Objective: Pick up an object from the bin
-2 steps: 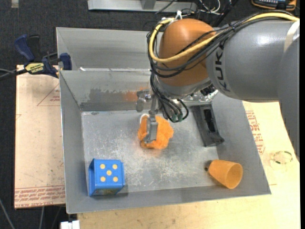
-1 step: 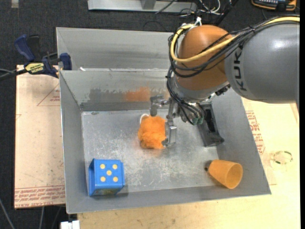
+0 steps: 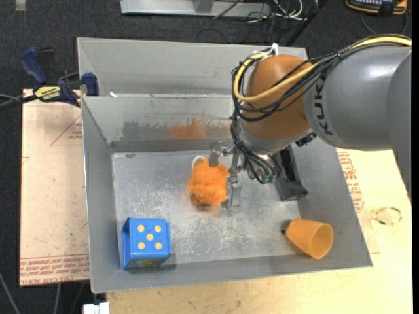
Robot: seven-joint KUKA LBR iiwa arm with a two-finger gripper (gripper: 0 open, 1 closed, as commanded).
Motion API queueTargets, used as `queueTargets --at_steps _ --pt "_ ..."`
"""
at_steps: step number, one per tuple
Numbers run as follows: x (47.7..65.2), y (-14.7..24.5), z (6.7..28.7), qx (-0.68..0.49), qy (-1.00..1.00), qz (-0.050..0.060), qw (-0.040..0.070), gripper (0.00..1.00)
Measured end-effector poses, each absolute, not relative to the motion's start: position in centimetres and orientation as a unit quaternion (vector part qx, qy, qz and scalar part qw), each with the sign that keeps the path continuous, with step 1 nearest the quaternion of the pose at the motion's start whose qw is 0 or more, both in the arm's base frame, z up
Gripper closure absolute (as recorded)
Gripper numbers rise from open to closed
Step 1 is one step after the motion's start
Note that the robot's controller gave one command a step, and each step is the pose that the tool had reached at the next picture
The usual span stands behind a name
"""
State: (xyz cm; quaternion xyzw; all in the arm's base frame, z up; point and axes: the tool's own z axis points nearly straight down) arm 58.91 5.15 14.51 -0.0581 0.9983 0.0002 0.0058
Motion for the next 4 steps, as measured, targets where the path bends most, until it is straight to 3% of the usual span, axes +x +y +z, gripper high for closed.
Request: queueTargets --at_steps 1,2,3,4 --pt "58.9 5.7 11.9 -0.008 1.0 0.002 0.002 0.0" --pt "59.2 5.7 11.8 -0.029 1.0 0.001 0.004 0.0" --pt "56.4 10.3 7.2 -0.111 0.994 0.003 0.006 1.0" --pt "56.4 10.2 7.2 -0.11 0.994 0.003 0.006 1.0"
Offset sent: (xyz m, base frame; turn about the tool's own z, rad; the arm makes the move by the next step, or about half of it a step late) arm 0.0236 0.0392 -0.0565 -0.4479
